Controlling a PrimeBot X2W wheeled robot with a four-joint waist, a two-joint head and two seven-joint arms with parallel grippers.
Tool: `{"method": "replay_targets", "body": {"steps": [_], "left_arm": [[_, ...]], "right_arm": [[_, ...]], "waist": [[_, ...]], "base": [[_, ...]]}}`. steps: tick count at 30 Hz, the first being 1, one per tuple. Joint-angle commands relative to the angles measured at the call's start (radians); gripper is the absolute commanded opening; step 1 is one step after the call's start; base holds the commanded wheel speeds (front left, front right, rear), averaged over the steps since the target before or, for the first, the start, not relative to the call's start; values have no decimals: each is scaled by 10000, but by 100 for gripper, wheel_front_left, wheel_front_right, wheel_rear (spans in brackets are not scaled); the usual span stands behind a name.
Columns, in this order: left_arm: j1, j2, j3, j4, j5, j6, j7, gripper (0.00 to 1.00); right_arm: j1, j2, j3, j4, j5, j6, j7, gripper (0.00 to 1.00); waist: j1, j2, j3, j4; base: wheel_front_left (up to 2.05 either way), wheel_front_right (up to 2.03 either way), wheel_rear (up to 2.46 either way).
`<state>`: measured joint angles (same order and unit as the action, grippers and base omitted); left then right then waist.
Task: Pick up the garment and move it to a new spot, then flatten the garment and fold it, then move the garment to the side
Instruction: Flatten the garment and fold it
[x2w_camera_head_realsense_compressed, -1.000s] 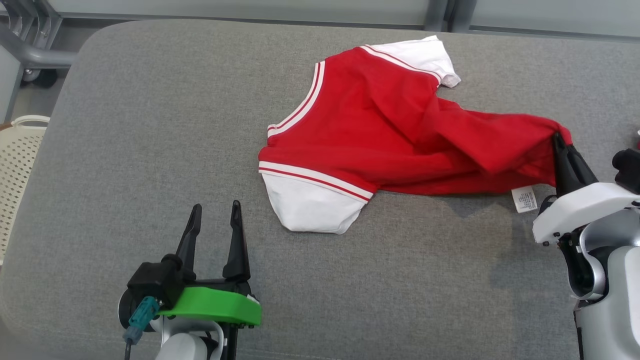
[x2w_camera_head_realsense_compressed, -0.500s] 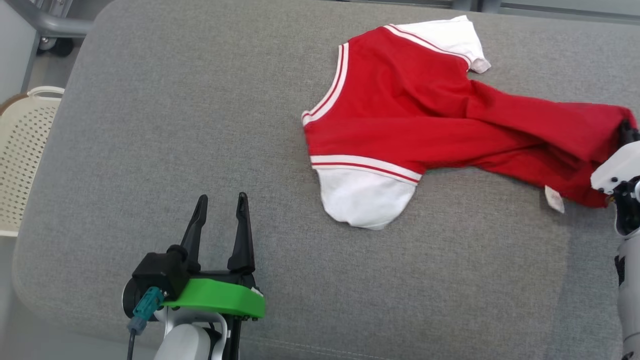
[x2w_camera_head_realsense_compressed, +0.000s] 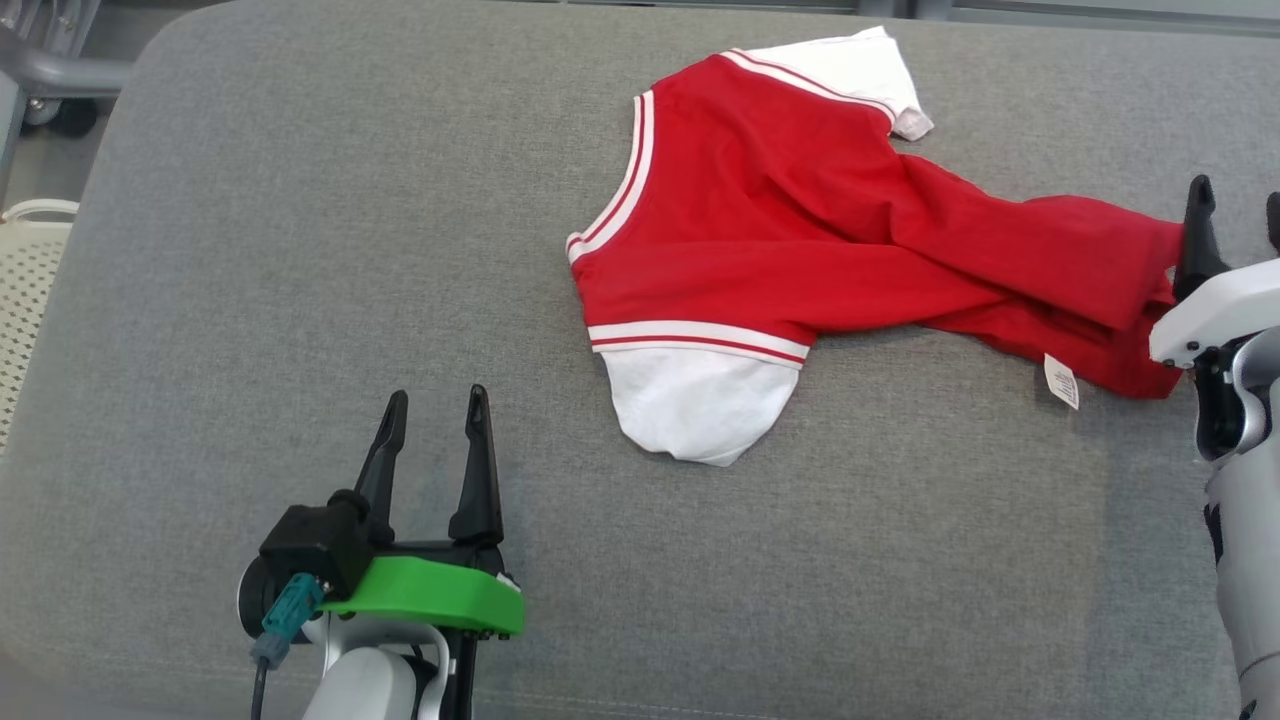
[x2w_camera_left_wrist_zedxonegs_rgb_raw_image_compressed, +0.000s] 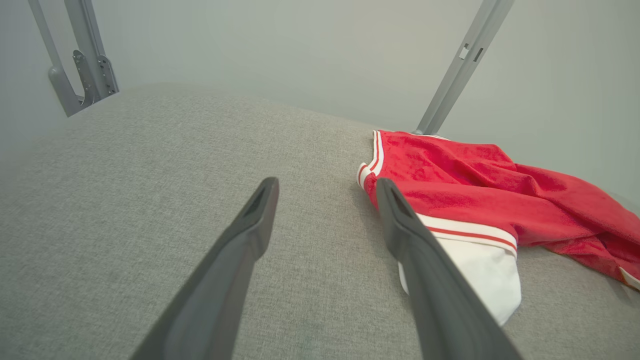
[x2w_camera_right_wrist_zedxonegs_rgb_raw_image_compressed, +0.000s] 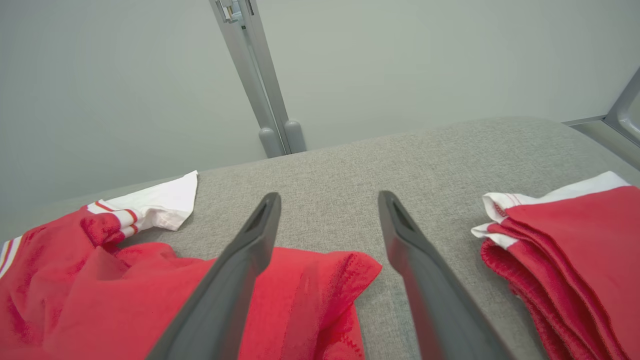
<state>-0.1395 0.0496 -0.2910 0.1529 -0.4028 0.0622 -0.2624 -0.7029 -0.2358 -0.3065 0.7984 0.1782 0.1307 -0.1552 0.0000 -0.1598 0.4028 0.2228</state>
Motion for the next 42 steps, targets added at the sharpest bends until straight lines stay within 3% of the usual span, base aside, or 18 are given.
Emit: {"method": "replay_targets", "body": {"steps": [1, 8, 15, 20, 29, 40, 41, 42], "left_arm": [[41, 20, 39, 19, 112, -11, -28, 100], [126, 20, 157, 31, 180, -41, -28, 100], [-4, 21, 220, 104, 283, -102, -28, 100], [-93, 21, 195, 176, 300, -157, -28, 100], [-306, 21, 120, 251, 401, -219, -28, 100], [-355, 20, 157, 264, 441, -198, -28, 100], [-350, 20, 161, 266, 450, -201, -28, 100], [-344, 20, 162, 271, 450, -205, -28, 100]], "right_arm": [[468, -41, 373, -262, 312, 0, -179, 100], [2565, -213, 2034, -2105, 1596, -2, -76, 100], [4173, -59, 3018, -3369, 1869, 0, 288, 100], [4536, 45, 3307, -3540, 1611, 0, 392, 100], [3862, 141, 2902, -2516, 805, 0, 103, 100], [2268, 463, 2010, 6, 1910, 0, -204, 100], [2165, 435, 2063, 178, 1996, 0, -239, 94], [2071, 391, 2127, 348, 2073, 0, -282, 51]], "waist": [[0, -1, -111, -371], [0, -1, -201, -1054], [0, -1, -188, -1575], [0, -1, -137, -1674], [0, -1, 141, -1379], [0, -1, 342, -659], [0, -1, 342, -641], [0, -1, 337, -628]], "base": [[0, 0, 0], [0, 0, 0], [0, 0, 0], [0, 0, 0], [0, 0, 0], [0, 0, 0], [0, 0, 0], [0, 0, 0]]}}
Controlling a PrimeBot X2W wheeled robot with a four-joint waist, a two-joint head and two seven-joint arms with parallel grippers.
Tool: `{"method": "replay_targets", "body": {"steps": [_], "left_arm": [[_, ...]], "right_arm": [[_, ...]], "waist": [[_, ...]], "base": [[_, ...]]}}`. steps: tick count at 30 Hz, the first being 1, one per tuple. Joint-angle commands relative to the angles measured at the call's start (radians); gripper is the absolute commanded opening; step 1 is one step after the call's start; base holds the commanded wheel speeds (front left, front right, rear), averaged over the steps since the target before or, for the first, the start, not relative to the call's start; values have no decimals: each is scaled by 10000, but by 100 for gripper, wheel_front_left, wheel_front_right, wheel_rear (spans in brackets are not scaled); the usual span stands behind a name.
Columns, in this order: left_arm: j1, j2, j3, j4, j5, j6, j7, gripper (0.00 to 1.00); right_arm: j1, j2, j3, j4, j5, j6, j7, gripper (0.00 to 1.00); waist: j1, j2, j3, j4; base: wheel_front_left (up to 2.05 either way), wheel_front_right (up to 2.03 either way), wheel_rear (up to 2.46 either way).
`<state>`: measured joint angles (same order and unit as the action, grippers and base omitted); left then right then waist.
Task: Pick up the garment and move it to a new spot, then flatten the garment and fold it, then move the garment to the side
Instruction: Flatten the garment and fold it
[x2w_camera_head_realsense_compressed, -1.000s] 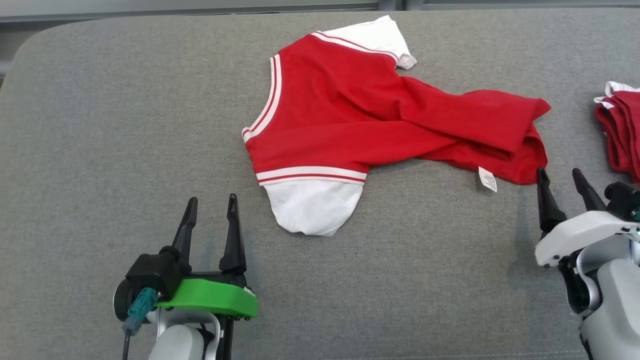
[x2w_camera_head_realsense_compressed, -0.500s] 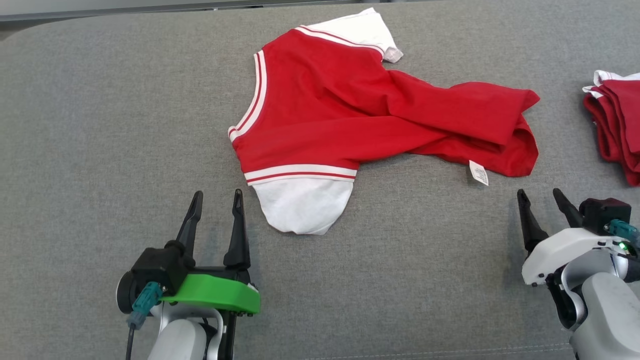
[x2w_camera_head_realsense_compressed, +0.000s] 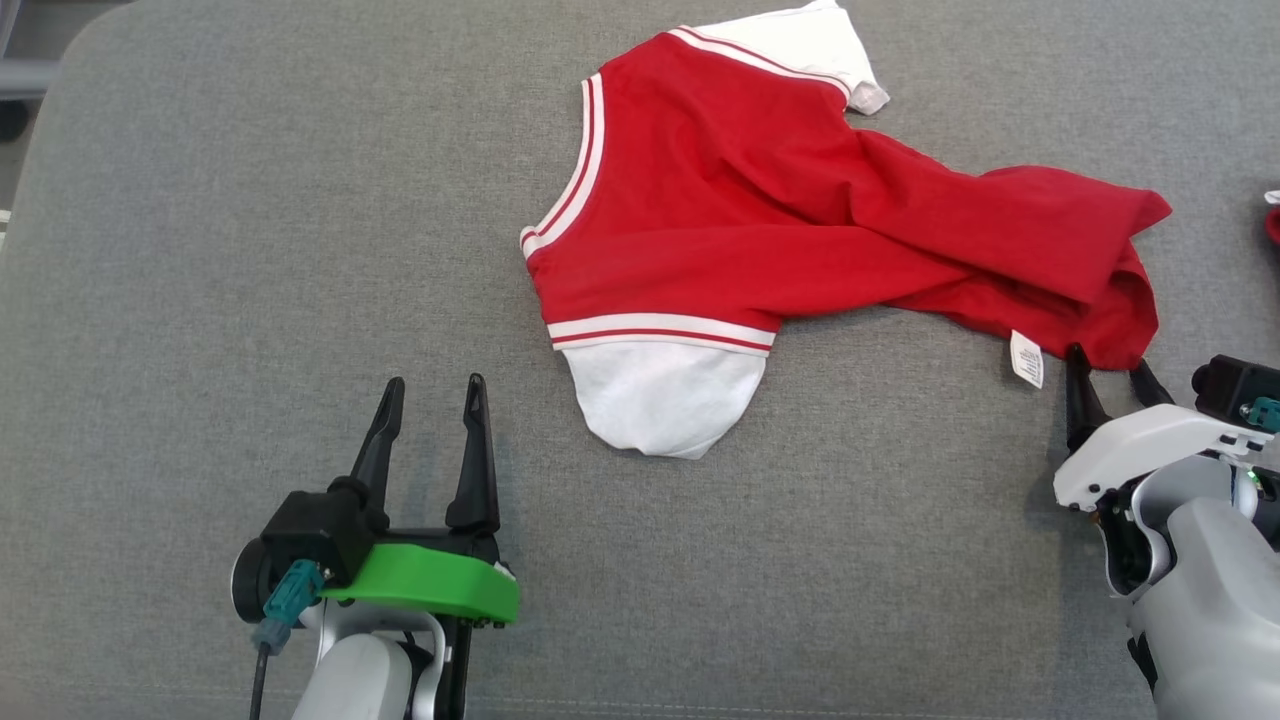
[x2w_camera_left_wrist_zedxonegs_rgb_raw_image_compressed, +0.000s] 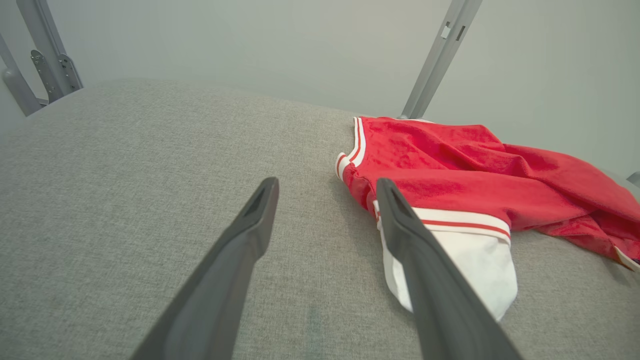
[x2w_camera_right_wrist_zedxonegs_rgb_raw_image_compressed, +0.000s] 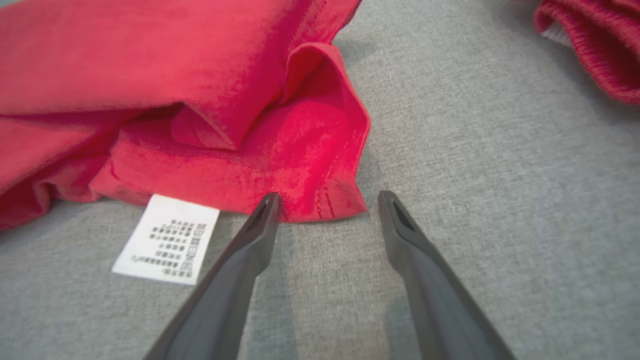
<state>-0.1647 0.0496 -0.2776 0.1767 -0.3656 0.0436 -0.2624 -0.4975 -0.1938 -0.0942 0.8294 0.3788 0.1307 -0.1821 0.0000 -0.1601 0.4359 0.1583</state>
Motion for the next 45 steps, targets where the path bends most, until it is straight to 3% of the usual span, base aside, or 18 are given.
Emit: {"method": "replay_targets", "body": {"steps": [1, 3, 9, 16, 24, 31, 32, 33, 34, 39, 45], "left_arm": [[-82, 20, 37, 38, 85, -22, -28, 100], [-27, 20, 68, 42, 113, 5, -28, 100], [228, 21, 116, 112, 54, -9, -28, 100], [463, 21, 90, 225, -39, -11, -28, 100], [534, 21, 37, 255, -66, 9, -28, 100], [304, 21, -2, 328, -13, -64, -28, 100], [286, 21, 18, 344, 3, -64, -28, 100], [281, 21, 31, 370, 8, -68, -28, 100], [279, 21, 30, 407, 6, -85, -28, 100], [214, 21, -43, 670, -100, -211, -28, 100], [-46, 23, -198, 1330, -369, -470, -28, 100]], "right_arm": [[-71, -31, 83, 176, 159, 0, -61, 36], [-239, 1, 273, 302, 339, 0, -231, 0], [-260, -84, 1007, -336, 1223, 0, -567, 0], [842, -504, 1607, -2464, 2491, 0, -31, 0], [2373, -781, 908, -4279, 2966, 0, 1342, 0], [2654, -462, 164, -3840, 2418, 0, 1841, 0], [2578, -427, 66, -3720, 2334, 0, 1758, 12], [2529, -385, -16, -3569, 2228, 0, 1701, 61], [2500, -342, -45, -3452, 2099, 0, 1646, 100], [2512, -229, -152, -3232, 1892, 0, 1391, 100], [2813, -386, -333, -3789, 1883, 0, 1009, 100]], "waist": [[0, 1, -6, 19], [0, 1, -52, -16], [0, 1, -321, -404], [0, 1, -675, -1087], [0, 1, -736, -1452], [0, 1, -584, -1378], [0, 1, -571, -1366], [0, 1, -566, -1357], [0, 1, -564, -1349], [0, 1, -633, -1456], [0, 1, -737, -1819]], "base": [[0, 0, 0], [0, 0, 0], [0, 0, 0], [0, 0, 0], [0, 0, 0], [0, 0, 0], [0, 0, 0], [0, 0, 0], [0, 0, 0], [0, 0, 0], [0, 0, 0]]}}
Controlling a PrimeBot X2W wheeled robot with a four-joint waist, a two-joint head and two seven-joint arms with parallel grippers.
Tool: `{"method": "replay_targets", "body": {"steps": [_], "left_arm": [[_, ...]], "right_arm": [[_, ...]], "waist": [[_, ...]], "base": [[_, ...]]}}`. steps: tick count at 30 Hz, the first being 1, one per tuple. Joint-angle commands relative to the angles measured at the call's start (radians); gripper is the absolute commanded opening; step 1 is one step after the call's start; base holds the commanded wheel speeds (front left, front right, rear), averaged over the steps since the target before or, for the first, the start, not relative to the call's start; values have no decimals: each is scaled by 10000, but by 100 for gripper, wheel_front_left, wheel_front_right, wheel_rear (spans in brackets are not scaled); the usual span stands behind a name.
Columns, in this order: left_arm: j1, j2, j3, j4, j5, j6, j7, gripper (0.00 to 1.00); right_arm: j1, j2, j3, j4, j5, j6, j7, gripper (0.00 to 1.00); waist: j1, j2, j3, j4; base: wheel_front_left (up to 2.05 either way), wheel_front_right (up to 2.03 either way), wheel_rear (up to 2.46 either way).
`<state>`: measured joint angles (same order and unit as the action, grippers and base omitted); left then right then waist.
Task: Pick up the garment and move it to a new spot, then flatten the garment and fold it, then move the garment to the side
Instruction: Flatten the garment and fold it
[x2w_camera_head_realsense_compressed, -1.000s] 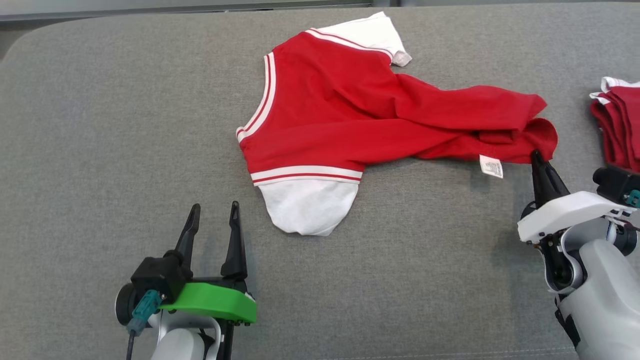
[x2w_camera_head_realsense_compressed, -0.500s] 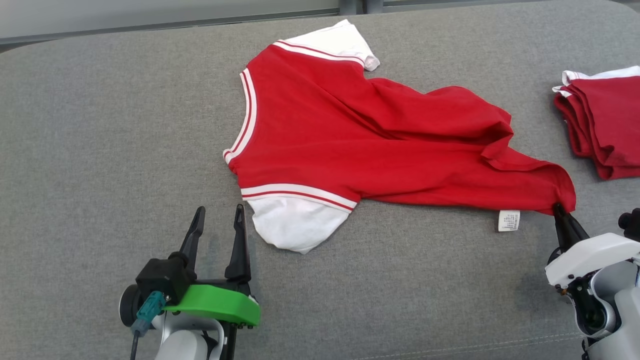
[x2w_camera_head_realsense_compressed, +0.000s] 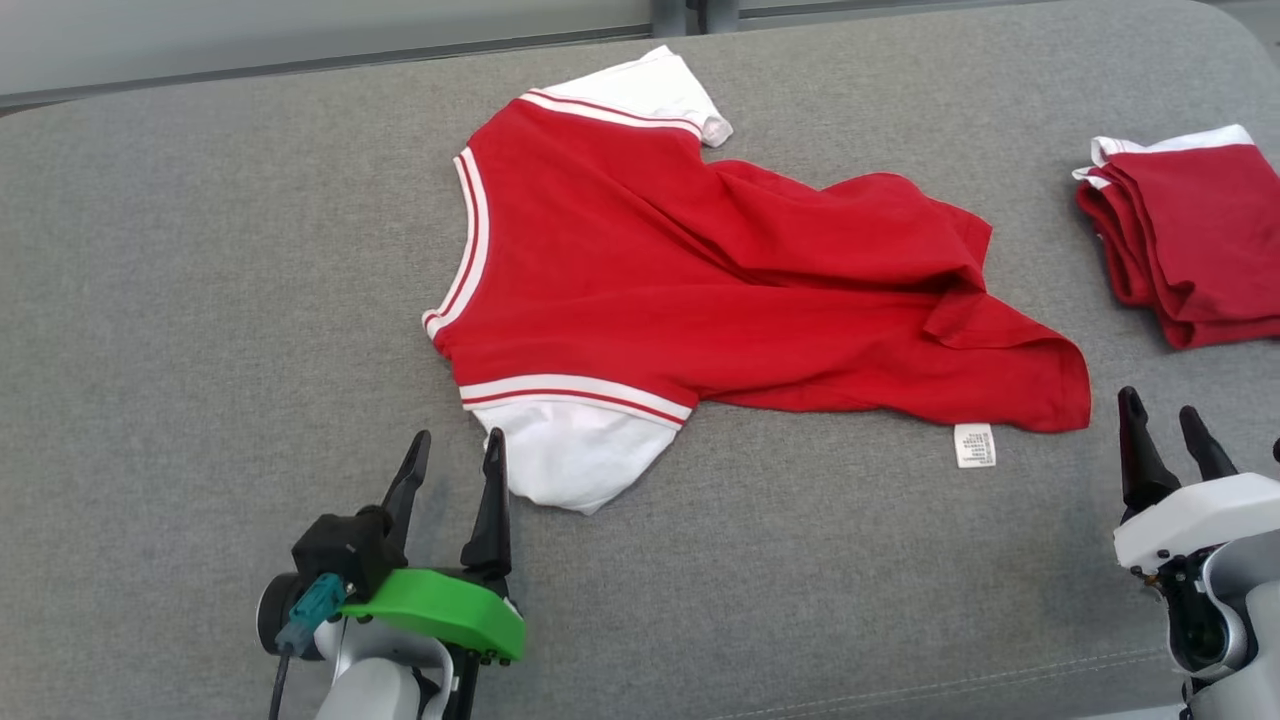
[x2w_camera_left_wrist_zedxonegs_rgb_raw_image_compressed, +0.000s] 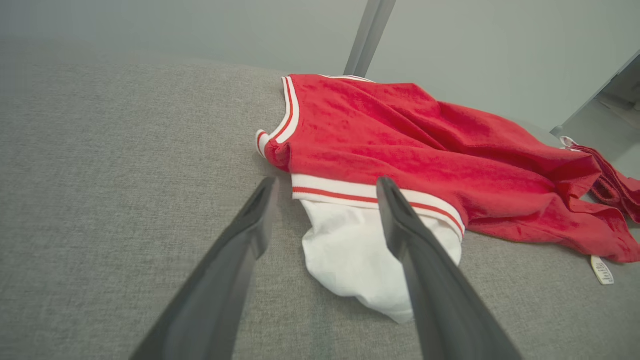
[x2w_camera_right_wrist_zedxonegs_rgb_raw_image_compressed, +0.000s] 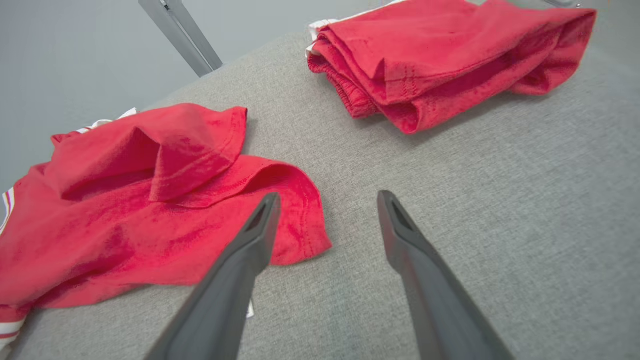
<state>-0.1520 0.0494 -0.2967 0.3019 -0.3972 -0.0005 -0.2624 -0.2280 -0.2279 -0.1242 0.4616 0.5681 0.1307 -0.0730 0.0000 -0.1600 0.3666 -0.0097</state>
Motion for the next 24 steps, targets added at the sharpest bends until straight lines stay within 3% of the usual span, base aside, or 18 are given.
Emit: {"method": "replay_targets", "body": {"steps": [1, 11, 21, 22, 23, 24], "left_arm": [[-243, 37, 4, 244, -86, -73, -27, 100], [-1423, 314, 312, 2481, -349, -349, 71, 100], [-2239, 370, 658, 3915, -613, -660, -27, 97], [-2285, 346, 649, 4008, -616, -714, -24, 76], [-2316, 316, 621, 4067, -614, -770, -22, 44], [-2336, 281, 577, 4088, -610, -828, -25, 23]], "right_arm": [[162, -60, -22, -299, 35, 1, -150, 100], [466, 173, 244, -2418, 63, 1, -242, 100], [614, 269, 146, -3255, -1, 1, -120, 100], [635, 286, 112, -3293, -20, 1, -115, 100], [643, 307, 85, -3320, -28, 0, -109, 100], [631, 331, 61, -3344, -49, 1, -122, 100]], "waist": [[0, 0, -50, -219], [0, 0, 172, -1057], [0, 0, 319, -1309], [0, 0, 311, -1291], [0, 0, 298, -1259], [0, 0, 280, -1218]], "base": [[0, 0, 0], [0, 0, 0], [0, 0, 0], [0, 0, 0], [0, 0, 0], [0, 0, 0]]}}
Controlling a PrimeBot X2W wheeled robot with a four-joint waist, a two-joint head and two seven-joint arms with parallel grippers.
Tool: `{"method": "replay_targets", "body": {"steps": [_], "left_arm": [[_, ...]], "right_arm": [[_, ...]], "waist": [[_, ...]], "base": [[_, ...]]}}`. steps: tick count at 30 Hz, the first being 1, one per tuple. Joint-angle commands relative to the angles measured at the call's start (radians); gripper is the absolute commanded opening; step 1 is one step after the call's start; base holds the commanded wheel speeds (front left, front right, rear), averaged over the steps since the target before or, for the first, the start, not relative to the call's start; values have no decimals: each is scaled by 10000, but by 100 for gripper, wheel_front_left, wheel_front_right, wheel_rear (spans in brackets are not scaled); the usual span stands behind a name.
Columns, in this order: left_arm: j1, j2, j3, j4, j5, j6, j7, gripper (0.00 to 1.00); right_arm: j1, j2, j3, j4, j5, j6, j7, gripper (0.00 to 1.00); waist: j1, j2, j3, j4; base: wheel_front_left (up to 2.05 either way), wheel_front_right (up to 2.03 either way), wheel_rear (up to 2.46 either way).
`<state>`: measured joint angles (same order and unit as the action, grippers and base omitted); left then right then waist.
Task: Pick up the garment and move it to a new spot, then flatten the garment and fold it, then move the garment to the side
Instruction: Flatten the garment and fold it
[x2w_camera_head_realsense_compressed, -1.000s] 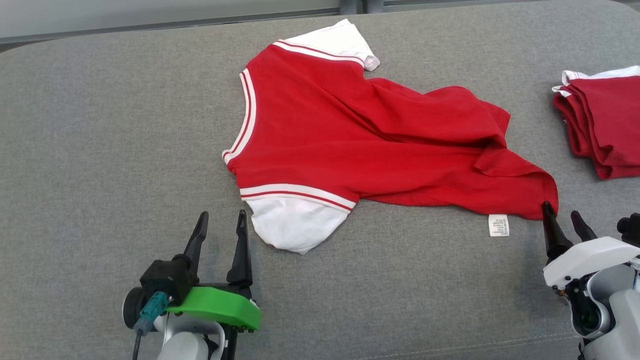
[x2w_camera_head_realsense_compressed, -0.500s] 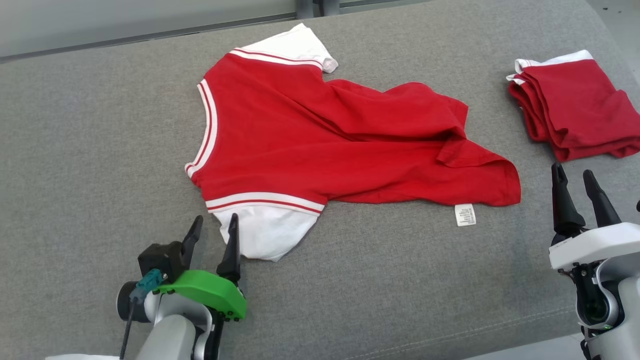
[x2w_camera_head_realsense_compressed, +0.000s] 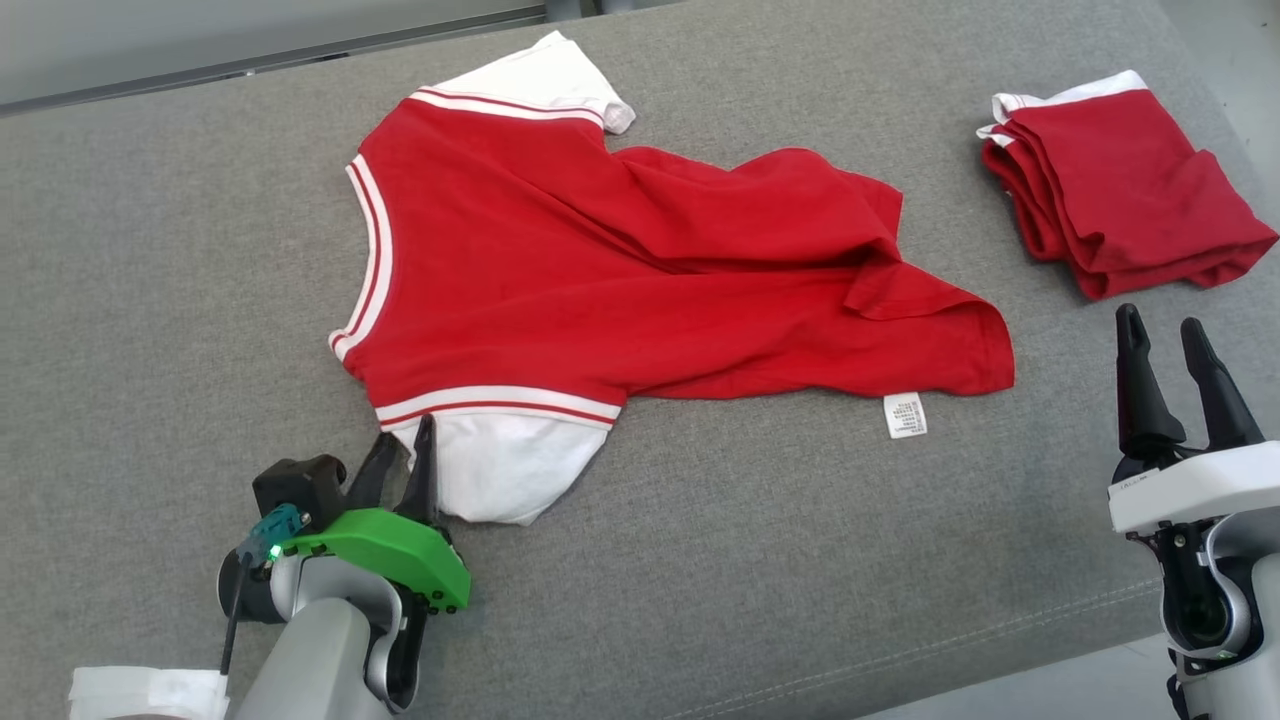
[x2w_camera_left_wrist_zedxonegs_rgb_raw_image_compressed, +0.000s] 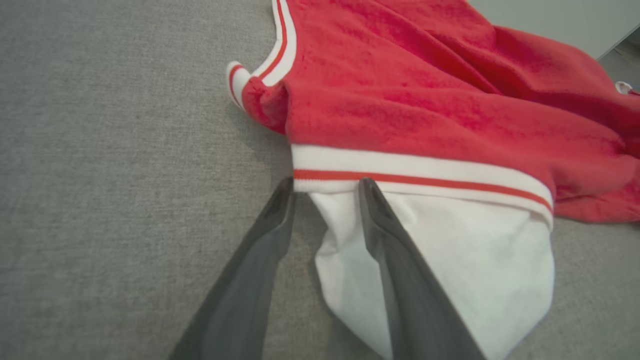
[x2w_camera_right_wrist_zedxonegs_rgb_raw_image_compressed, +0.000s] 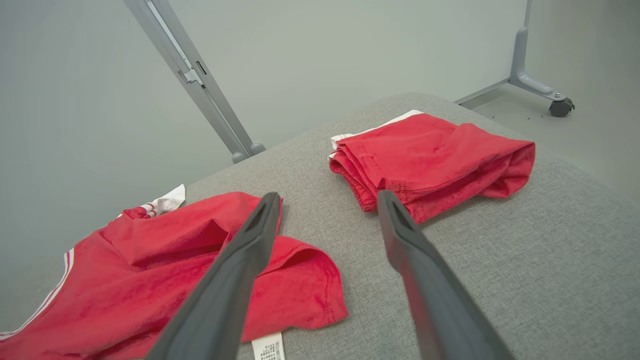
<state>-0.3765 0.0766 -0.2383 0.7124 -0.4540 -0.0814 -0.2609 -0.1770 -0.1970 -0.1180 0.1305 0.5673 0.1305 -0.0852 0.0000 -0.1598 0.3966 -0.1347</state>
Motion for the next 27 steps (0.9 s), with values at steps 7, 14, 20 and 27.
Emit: {"method": "replay_targets", "body": {"steps": [7, 14, 20, 27], "left_arm": [[359, -150, -194, -739, -15, -313, -43, 0], [1482, -208, 101, -2597, -10, -287, -42, 0], [2468, -46, 338, -3527, 152, 89, -42, 0], [3081, 340, 691, -4990, -5, 489, 150, 0]], "right_arm": [[181, 120, -80, -79, -113, 3, -45, 100], [364, 195, -172, 0, -169, 3, -42, 100], [297, 300, -80, 57, -205, 3, -2, 100], [180, 295, -88, 187, -319, 3, -32, 100]], "waist": [[0, -2, -249, 604], [0, -2, -597, 1542], [0, -2, -710, 2166], [0, -2, -675, 2245]], "base": [[0, 0, 0], [0, 0, 0], [0, 0, 0], [0, 0, 0]]}}
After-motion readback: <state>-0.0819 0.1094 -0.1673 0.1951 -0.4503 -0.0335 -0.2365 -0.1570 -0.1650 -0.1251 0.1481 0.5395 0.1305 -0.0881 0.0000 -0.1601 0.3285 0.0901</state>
